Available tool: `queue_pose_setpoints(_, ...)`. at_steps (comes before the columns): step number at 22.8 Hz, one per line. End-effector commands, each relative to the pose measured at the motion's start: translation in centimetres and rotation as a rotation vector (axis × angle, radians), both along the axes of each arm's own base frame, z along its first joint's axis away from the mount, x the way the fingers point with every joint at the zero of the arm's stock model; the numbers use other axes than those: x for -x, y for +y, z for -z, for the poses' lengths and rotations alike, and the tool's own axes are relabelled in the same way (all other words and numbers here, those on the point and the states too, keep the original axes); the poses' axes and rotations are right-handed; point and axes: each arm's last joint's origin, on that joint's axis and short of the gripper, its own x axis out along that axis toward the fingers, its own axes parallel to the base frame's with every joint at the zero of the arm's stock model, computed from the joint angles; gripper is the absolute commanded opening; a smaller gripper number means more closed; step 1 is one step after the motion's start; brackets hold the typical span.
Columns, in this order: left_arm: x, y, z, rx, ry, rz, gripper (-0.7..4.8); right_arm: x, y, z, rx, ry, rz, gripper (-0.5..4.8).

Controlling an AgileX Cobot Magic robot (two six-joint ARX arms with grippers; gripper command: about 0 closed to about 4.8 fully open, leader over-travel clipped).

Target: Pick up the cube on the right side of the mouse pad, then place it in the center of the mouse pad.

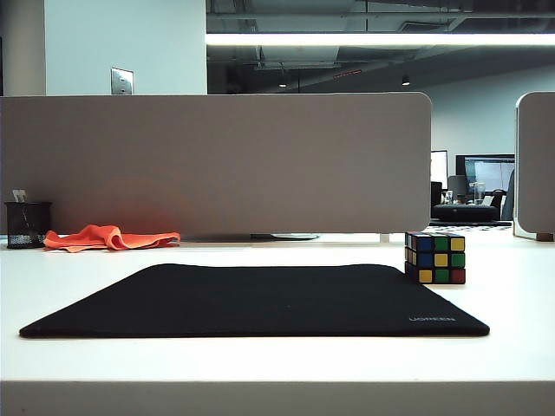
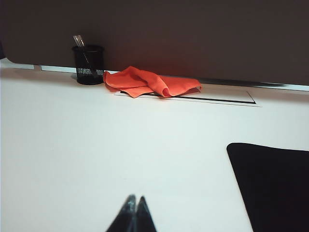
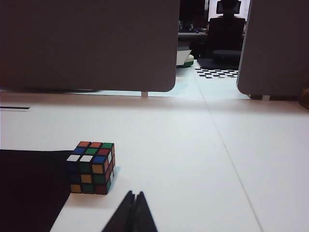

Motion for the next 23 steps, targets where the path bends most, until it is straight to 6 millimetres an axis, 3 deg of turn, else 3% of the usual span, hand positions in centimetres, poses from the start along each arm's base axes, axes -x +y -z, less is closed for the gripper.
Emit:
queue_pose_setpoints(1, 0.0, 0.0, -0.2, -0.004, -0.016, -0.005, -0.05, 0.0, 0.0, 0.0, -0.001, -0.017, 0.009, -0.05)
queue_pose_setpoints(9, 0.1, -0.1, -0.5, -0.005, -0.024, 0.036, -0.05, 0.0, 0.0, 0.0, -0.001, -0.013, 0.009, -0.05)
queue_pose_setpoints(15, 1.4, -0.4, -5.0, -0.012, -0.112, 0.130, -0.05, 0.1, -0.1, -0.4, -0.103, -0.027, 0.011, -0.05)
queue_pose_setpoints(17, 2.3, -0.5, -8.4, -0.033, -0.118, 0.150, -0.05, 0.4, -0.1, -1.5, -0.115, -0.034, 0.018, -0.05)
queue_pose_setpoints(23, 1.0, -0.9, -11.6, -0.058, -0.032, 0.290, -0.05, 1.0, -0.1, -4.3, -0.172, -0.057, 0.015, -0.05)
